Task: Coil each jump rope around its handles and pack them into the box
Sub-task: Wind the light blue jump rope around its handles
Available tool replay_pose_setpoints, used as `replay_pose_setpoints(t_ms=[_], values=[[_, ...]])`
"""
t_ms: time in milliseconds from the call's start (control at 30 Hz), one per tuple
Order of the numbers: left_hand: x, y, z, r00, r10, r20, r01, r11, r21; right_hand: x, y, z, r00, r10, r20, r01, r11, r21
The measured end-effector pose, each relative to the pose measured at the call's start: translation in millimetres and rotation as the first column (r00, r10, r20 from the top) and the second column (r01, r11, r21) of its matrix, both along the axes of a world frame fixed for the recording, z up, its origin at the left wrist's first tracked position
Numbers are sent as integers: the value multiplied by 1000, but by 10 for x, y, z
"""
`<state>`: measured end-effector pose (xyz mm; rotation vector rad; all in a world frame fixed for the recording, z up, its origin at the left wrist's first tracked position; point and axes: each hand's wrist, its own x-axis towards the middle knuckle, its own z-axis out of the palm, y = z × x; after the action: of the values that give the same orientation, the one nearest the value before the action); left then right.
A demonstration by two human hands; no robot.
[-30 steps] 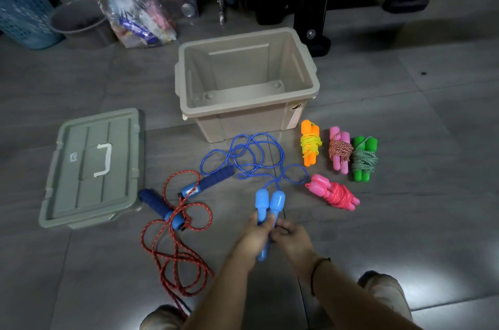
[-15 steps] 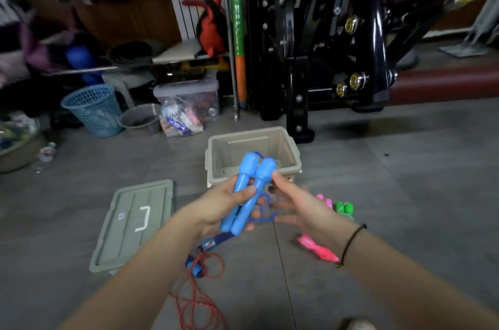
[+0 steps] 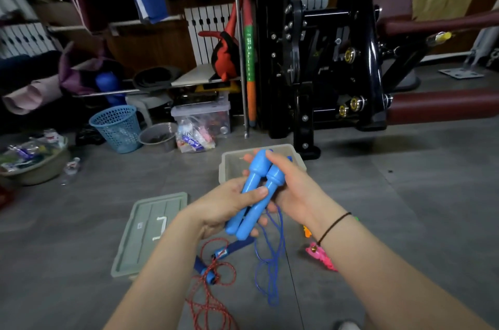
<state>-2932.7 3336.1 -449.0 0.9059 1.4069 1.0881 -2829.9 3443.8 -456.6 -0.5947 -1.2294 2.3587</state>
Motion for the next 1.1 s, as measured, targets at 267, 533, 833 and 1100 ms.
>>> replay_pose_setpoints(t_ms=[267, 533, 833, 1100], values=[[-75, 34, -14, 988, 52, 149, -49, 999, -18, -88, 64, 36, 977, -179, -117, 176, 984, -34], [-63, 73, -41, 996, 1, 88, 0, 1000, -8, -31, 170, 21, 973, -203, -105, 214, 972, 97], [-365, -53, 67, 951, 112, 289, -144, 985, 94, 192, 305, -70, 776, -631, -15, 404, 477, 780], [-245, 116, 34, 990, 98, 100, -98, 995, -14, -118, 133, -380, 955, -106, 276, -153, 622, 768]])
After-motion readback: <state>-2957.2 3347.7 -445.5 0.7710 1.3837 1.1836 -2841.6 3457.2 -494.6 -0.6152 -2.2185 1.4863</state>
